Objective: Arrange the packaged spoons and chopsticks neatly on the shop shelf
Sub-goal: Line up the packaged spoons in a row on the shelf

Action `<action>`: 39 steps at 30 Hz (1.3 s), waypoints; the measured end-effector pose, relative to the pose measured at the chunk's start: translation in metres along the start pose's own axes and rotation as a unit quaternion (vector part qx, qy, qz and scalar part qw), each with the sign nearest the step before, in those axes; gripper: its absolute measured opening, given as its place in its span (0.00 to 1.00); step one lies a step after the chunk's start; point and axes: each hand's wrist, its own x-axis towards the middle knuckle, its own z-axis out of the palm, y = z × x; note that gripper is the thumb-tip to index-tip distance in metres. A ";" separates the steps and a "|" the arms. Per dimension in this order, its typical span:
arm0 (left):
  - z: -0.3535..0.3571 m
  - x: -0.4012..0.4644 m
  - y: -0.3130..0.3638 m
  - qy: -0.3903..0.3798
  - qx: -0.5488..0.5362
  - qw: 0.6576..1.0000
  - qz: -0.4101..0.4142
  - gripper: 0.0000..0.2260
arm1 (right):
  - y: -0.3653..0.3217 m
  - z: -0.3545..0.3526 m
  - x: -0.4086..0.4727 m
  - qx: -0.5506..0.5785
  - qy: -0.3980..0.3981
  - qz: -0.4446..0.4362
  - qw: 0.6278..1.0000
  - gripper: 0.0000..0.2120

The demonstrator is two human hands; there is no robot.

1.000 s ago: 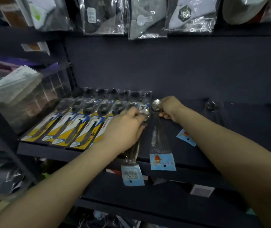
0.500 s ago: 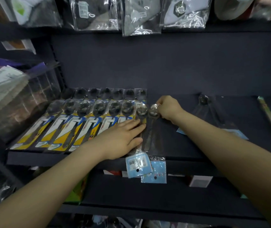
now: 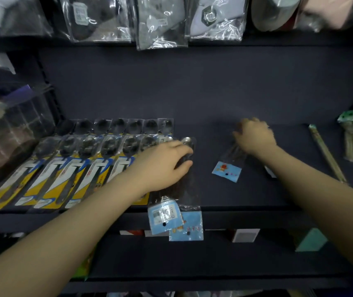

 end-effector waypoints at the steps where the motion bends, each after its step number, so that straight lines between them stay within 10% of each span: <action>1: 0.001 0.009 0.009 0.007 -0.010 1.000 0.004 0.16 | 0.019 -0.003 0.004 -0.036 -0.021 0.029 0.999 0.21; 5: 0.015 0.053 0.045 -0.028 0.000 0.999 -0.019 0.18 | 0.066 -0.007 0.018 -0.061 -0.142 0.047 0.987 0.26; 14: 0.061 0.149 0.095 -0.138 0.092 0.971 -0.171 0.24 | 0.088 -0.016 0.036 0.116 -0.142 -0.017 0.983 0.11; 18: 0.071 0.169 0.097 -0.116 0.061 0.965 -0.226 0.14 | 0.108 -0.023 0.048 0.447 -0.222 0.091 0.862 0.11; 22: 0.071 0.179 0.095 -0.134 0.028 0.961 -0.242 0.06 | 0.118 -0.024 0.056 0.546 -0.276 0.123 0.782 0.10; 27: 0.050 0.164 0.085 -0.042 -0.139 0.947 -0.286 0.11 | 0.107 -0.017 0.057 0.509 -0.311 0.111 0.795 0.09; 31: 0.037 0.127 0.071 0.067 -0.393 0.840 -0.367 0.07 | 0.073 0.000 0.053 0.443 -0.323 0.061 0.834 0.11; 35: 0.030 0.097 0.060 0.083 -0.447 0.806 -0.379 0.07 | 0.040 0.011 0.053 0.238 -0.232 -0.102 0.938 0.08; 39: 0.020 0.088 0.051 0.096 -0.445 0.813 -0.364 0.08 | 0.009 0.007 0.049 0.157 -0.188 -0.155 0.957 0.12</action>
